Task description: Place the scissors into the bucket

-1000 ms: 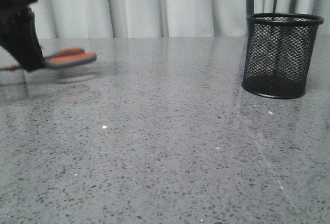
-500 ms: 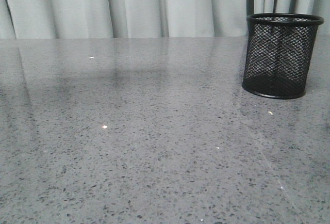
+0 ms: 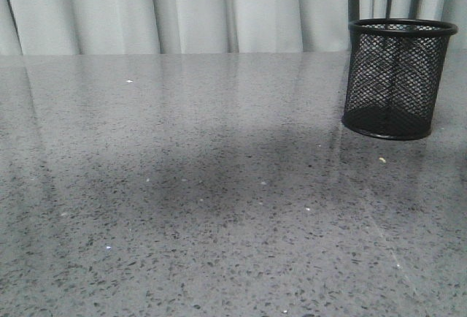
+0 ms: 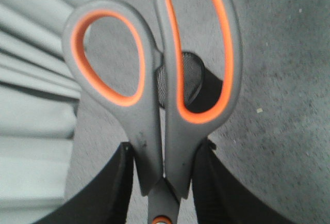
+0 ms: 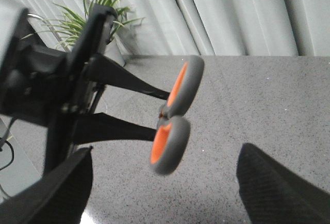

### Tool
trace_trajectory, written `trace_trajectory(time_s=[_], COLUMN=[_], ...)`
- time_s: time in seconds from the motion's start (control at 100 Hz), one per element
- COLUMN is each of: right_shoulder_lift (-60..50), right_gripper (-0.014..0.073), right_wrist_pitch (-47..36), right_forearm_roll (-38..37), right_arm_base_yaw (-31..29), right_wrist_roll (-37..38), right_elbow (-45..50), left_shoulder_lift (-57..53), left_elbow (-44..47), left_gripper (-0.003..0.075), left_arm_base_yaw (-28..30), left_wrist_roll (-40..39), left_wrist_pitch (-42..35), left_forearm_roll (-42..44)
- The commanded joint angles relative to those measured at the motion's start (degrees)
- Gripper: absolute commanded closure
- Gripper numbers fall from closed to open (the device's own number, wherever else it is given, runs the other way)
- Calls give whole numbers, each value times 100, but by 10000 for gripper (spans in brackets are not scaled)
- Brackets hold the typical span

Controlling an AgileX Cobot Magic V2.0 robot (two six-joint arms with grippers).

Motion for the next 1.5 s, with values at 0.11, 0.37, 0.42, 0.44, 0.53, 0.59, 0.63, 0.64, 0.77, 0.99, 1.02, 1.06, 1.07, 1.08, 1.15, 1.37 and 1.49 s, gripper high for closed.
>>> trace_trajectory(time_s=[0.11, 0.37, 0.42, 0.44, 0.53, 0.59, 0.63, 0.64, 0.77, 0.99, 1.02, 1.06, 1.07, 1.08, 1.15, 1.37, 1.49], right_shoulder_lift=[343, 868, 1008, 1064, 1283, 1407, 1472, 1491, 1621, 1691, 1691, 1691, 1691, 1691, 1718, 2077, 2347], right_gripper=[71, 72, 74, 78, 187, 359, 477, 524, 658, 657, 657, 657, 657, 657, 657, 657, 657], right_wrist_pitch=[-139, -430, -372, -329, -130, 23, 106, 135, 186, -73, -87, -116, -116, -116, -45, 1704, 2755], right_forearm_roll=[178, 459, 641, 722, 1035, 1030, 1030, 1030, 1030, 124, -72, -423, -495, -567, -1427, -3996, -4748], right_arm_base_yaw=[10, 10, 10, 10, 10, 10, 10, 10, 10, 0, 0, 0, 0, 0, 0, -109, -109], right_wrist_roll=[-96, -109, -109, -124, -315, -315, -315, -315, -327, -408, -395, -284, -256, -202, 177, 1514, 2083], right_elbow=[-257, -257, -257, -257, -304, -413, -474, -498, -705, -1285, -1385, -1547, -1577, -1639, -1968, -3224, -3691], left_shoulder_lift=[-170, -147, -147, -147, -147, -147, -147, -147, -182, -646, -753, -933, -964, -1025, -1358, -2360, -2886], left_elbow=[-150, -150, -150, -150, -150, -150, -150, -150, -150, -150, -150, -150, -150, -150, -150, -80, 209], left_gripper=[617, 617, 617, 617, 617, 614, 609, 606, 444, 213, 230, 261, 267, 279, 344, 567, 569], left_arm_base_yaw=[-296, -330, -330, -330, -330, -330, -330, -330, -330, -330, -330, -330, -330, -330, -319, -312, -312], left_wrist_roll=[-13, -13, -13, -13, -13, -13, -13, -13, -137, -429, -473, -613, -642, -708, -1174, -2728, -3621], left_wrist_pitch=[-805, -805, -805, -805, -805, -805, -818, -818, -960, -1502, -1516, -1516, -1516, -1516, -1490, -1029, -659], left_forearm_roll=[-4, -4, -4, -4, -4, -4, -4, -4, -15, -15, -15, -15, -15, -15, 7, 914, 1641])
